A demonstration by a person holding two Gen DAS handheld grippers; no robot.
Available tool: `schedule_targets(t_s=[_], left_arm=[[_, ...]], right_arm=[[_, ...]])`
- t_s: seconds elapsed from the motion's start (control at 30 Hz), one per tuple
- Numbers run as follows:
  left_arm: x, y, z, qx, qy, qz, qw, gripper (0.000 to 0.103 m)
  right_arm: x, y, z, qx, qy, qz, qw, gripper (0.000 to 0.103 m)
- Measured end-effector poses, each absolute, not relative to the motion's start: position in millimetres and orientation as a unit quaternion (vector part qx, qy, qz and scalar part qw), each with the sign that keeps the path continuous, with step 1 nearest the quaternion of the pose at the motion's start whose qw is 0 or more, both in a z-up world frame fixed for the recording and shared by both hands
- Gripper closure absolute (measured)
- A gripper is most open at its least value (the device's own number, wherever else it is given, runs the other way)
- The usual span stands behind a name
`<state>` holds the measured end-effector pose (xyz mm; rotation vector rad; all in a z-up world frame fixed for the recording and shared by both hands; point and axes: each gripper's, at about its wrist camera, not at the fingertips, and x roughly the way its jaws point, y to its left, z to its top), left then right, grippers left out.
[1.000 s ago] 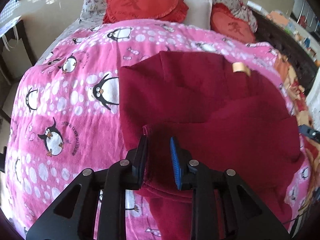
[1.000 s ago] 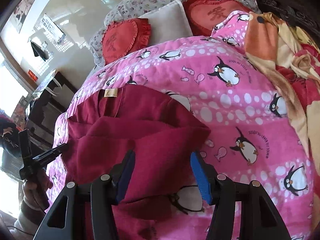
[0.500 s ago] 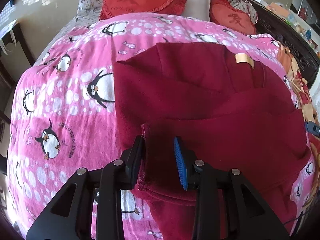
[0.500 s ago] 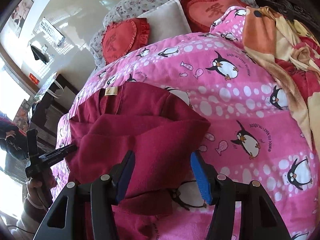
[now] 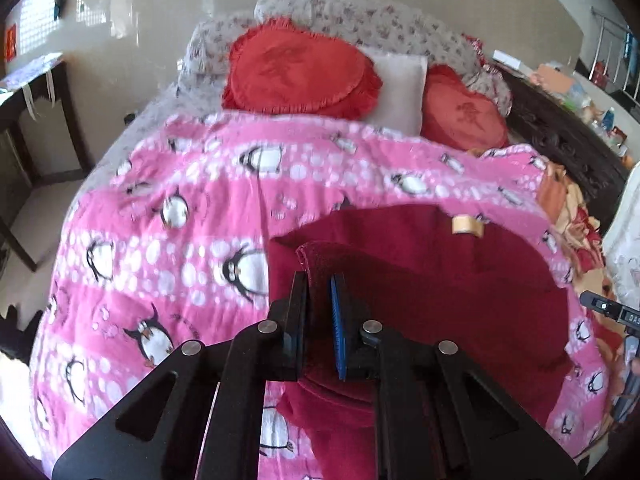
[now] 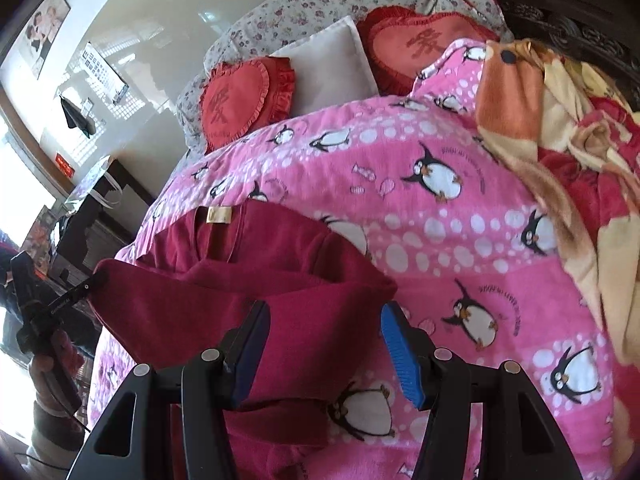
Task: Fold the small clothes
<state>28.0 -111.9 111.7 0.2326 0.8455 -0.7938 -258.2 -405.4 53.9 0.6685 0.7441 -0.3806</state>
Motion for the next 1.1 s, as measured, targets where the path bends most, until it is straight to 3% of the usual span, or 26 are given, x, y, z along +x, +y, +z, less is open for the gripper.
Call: schedule_targets(t_s=[0.07,0.23,0.27,0.3,0.33,0.47,0.6,0.73,0.8,0.83,0.87,0.93,1.1], left_arm=[[26.8,-112.1,99.8,0.108,0.408,-0.37,0.828,0.093],[21.1,-112.7,74.9,0.107,0.432,-0.369,0.816,0.093],[19.9,-113.0,73.3,0.109,0.433,-0.368,0.816,0.093],[19.3,-113.1,73.3,0.109,0.432,-0.368,0.816,0.093],[18.4,-112.3,74.6,0.107,0.429,-0.369,0.817,0.093],[18.2,-108.8,87.1,0.079,0.413,-0.379,0.824,0.093],[17.3,-114.3,74.4,0.08,0.421,-0.373,0.823,0.093],[19.9,-121.8,44.3,0.098,0.453,-0.357,0.811,0.092],[22.0,-117.2,42.8,0.09,0.46,-0.358,0.807,0.091],[22.5,-112.8,46.3,0.082,0.462,-0.361,0.806,0.091],[22.7,-109.5,49.7,0.079,0.463,-0.363,0.805,0.089],[18.9,-101.2,60.3,0.089,0.458,-0.36,0.808,0.088],[-8.7,-76.6,69.7,0.105,0.449,-0.376,0.804,0.065]], right_arm=[[-251.0,-402.9,45.7,0.311,0.38,-0.191,0.85,0.041],[-231.4,-411.3,5.0,0.354,0.414,-0.184,0.818,0.041],[-230.5,-412.4,4.9,0.353,0.406,-0.184,0.823,0.046],[-229.8,-413.3,10.6,0.341,0.386,-0.18,0.838,0.06],[-228.6,-414.0,22.3,0.316,0.366,-0.178,0.857,0.086],[-223.2,-405.1,58.3,0.247,0.336,-0.175,0.892,0.09],[-221.7,-406.8,78.8,0.178,0.307,-0.224,0.908,0.091],[-202.9,-433.5,27.3,0.206,0.371,-0.237,0.874,0.089],[-212.7,-441.2,27.3,0.228,0.357,-0.242,0.873,0.076],[-222.0,-444.3,33.8,0.237,0.353,-0.254,0.869,0.056],[-229.0,-445.0,39.4,0.242,0.348,-0.263,0.867,0.05],[-251.3,-441.0,59.1,0.273,0.325,-0.245,0.871,0.05],[-264.0,-384.0,68.9,0.266,0.358,-0.132,0.885,0.05]])
